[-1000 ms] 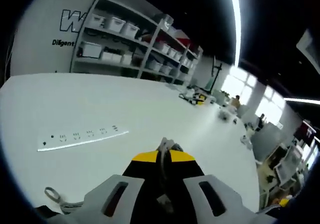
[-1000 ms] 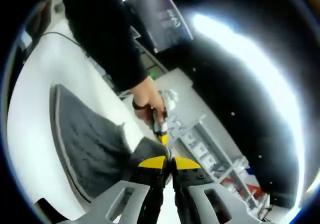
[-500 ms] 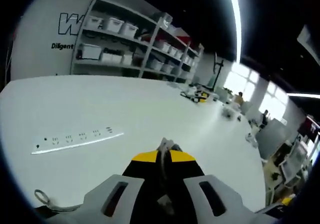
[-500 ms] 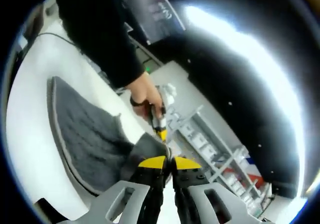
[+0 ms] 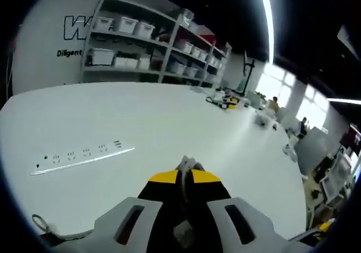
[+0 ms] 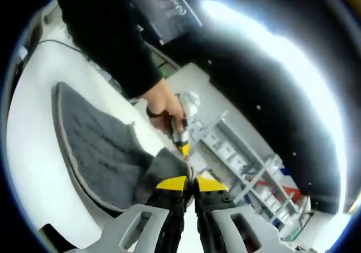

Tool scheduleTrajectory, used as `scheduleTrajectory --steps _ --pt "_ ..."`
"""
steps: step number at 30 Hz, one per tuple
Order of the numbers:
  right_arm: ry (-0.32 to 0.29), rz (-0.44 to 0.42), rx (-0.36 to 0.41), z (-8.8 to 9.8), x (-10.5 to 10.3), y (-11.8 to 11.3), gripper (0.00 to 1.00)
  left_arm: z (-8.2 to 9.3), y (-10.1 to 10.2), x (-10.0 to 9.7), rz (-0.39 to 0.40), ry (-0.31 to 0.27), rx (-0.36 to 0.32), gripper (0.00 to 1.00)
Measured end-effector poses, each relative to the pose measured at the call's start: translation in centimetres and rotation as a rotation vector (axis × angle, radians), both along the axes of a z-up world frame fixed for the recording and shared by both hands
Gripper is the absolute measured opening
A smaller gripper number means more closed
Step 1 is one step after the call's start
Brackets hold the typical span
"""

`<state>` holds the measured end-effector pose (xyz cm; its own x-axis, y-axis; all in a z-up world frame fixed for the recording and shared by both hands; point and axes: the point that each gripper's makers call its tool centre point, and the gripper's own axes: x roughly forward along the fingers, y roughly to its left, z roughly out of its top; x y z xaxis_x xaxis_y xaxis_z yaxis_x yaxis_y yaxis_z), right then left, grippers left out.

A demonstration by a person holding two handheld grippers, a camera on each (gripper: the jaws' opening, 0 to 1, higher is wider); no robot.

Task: Open the folded towel by lifting each exposed corner and separating the folded layers until the towel lies flat within the target outline without major curled edges

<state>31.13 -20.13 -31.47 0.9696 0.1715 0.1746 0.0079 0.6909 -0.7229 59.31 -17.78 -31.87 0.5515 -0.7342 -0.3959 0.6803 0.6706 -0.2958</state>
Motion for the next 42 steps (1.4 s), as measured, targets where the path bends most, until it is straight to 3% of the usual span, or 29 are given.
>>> scheduleTrajectory --steps 7,15,28,36,42 --pt "0.026 -0.007 0.030 -0.5 0.0 -0.7 0.00 -0.8 -1.0 0.0 -0.021 -0.001 0.020 0.05" --pt "0.042 -0.021 0.052 -0.7 0.0 -1.6 0.00 -1.0 -1.8 2.1 -0.024 0.011 0.027 0.05" --pt "0.072 -0.021 0.091 -1.7 -0.2 -2.6 0.00 -2.1 -4.6 0.7 -0.068 0.002 0.079 0.05" --pt "0.090 -0.022 0.103 -2.4 -0.4 -2.9 0.00 -2.8 -6.5 1.6 -0.076 0.013 0.095 0.05" --pt "0.110 -0.039 0.128 -3.1 -0.7 -3.5 0.00 -4.2 -7.6 0.4 -0.081 0.017 0.129 0.04"
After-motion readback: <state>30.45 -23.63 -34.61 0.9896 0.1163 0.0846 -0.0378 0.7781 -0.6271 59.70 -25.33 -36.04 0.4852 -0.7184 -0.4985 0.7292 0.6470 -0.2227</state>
